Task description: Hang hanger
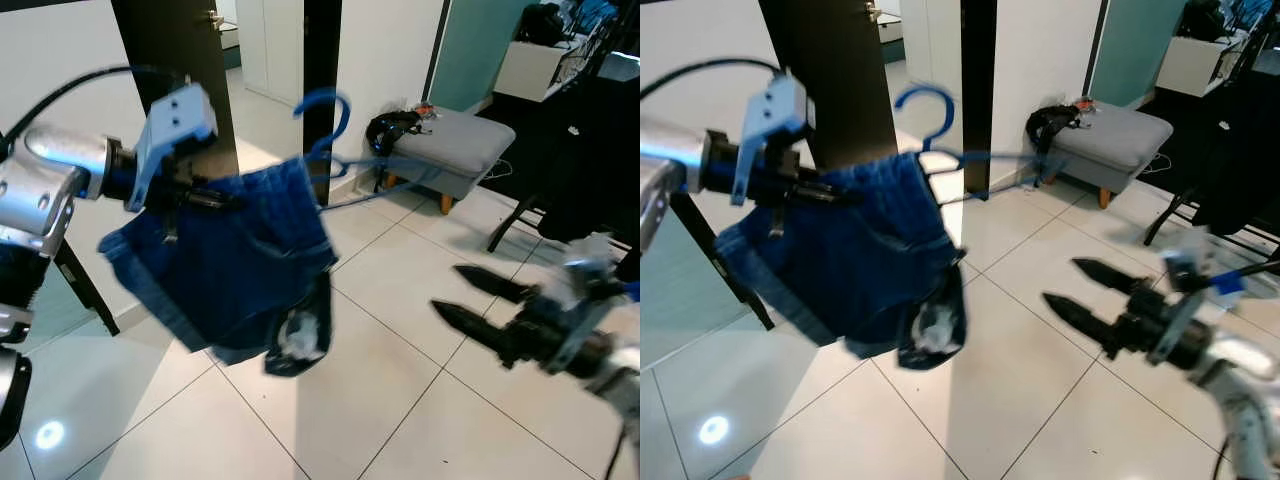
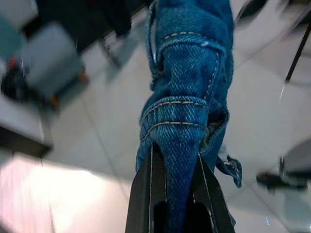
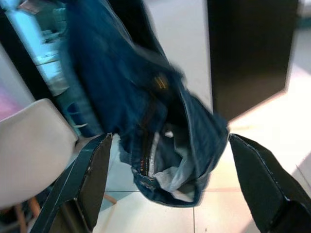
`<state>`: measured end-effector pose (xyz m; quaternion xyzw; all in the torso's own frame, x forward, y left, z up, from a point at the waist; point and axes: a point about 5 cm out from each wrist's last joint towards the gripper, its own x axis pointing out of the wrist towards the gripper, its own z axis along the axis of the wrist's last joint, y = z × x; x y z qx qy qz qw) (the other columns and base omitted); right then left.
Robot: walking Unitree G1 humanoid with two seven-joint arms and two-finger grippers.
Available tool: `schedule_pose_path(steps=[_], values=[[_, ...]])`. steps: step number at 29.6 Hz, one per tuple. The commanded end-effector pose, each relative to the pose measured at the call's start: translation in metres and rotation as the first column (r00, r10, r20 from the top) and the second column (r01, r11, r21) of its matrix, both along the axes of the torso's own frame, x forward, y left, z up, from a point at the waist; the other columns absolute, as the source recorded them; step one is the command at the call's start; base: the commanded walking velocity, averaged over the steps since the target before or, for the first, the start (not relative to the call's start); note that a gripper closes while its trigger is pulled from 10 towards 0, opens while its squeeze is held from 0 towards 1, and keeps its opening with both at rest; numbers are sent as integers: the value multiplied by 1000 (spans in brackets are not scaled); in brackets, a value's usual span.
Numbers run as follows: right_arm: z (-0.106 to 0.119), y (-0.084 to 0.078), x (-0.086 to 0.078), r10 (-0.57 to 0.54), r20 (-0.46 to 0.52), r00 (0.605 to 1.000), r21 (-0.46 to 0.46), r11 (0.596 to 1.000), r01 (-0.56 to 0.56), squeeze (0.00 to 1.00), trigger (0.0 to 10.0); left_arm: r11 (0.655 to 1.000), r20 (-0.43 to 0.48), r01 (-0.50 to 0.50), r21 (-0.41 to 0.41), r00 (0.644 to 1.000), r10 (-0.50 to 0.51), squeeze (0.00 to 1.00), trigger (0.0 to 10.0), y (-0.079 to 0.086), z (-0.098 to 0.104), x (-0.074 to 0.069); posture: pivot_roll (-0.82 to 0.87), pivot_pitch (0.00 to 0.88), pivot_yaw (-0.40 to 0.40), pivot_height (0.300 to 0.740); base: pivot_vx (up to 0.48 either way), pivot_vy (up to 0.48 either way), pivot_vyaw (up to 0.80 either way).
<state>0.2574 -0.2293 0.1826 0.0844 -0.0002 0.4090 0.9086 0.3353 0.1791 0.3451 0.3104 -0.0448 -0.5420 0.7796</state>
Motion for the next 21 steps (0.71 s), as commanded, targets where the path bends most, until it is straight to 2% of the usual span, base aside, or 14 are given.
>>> schedule_pose_path(steps=[1,3,4,6,7,8,10,11,12,13,17,20,21], values=[[-7,1,6,-43,-38,998,11,999,44,0,10000,997,47,52,-54,998,-49,0,0,-7,15,-6,6,62,8,740,0,0,0],[-13,9,19,-70,-82,994,87,993,77,0,10000,988,71,106,-110,993,-99,0,0,-18,24,-7,9,59,6,740,0,0,0],[-13,9,19,-70,-82,994,87,993,77,0,10000,988,71,106,-110,993,-99,0,0,-18,24,-7,9,59,6,740,0,0,0],[-17,22,29,-85,-120,989,97,991,97,0,10000,973,80,158,-168,986,-146,0,2980,-29,30,-8,8,58,6,740,0,0,0],[-17,22,29,-85,-120,989,97,991,97,0,10000,973,80,158,-168,986,-146,0,2980,-29,30,-8,8,58,6,740,0,0,0],[-18,27,31,-80,-125,989,95,991,92,0,10000,971,82,166,-175,985,-153,0,4431,-31,30,-8,8,58,6,740,0,0,0],[-19,32,32,-71,-122,990,82,993,82,0,10000,967,87,169,-188,984,-155,0,4784,-33,32,-8,6,53,3,740,0,0,0],[-19,35,32,-66,-120,991,85,993,76,0,10000,964,90,173,-202,983,-158,0,6392,-36,33,-8,3,53,5,740,0,0,0],[-18,37,32,-63,-118,991,87,993,74,0,10000,961,91,176,-213,983,-160,0,6392,-37,34,-9,3,53,5,740,0,0,0],[-20,39,33,-67,-123,990,59,995,75,0,10000,957,96,182,-225,982,-164,0,7490,-39,37,-10,2,53,4,740,0,0,0],[-27,40,33,-80,-144,986,-14,997,79,0,10000,952,105,192,-239,980,-172,0,7490,-41,41,-12,0,53,3,740,0,0,0],[-45,35,35,-151,-202,968,-182,977,115,0,10000,943,123,204,-263,976,-177,0,7255,-42,49,-15,-2,51,1,740,0,0,0],[-45,35,35,-151,-202,968,-182,977,115,0,10000,943,123,204,-263,976,-177,0,7255,-42,49,-15,-2,51,1,740,0,0,0]])
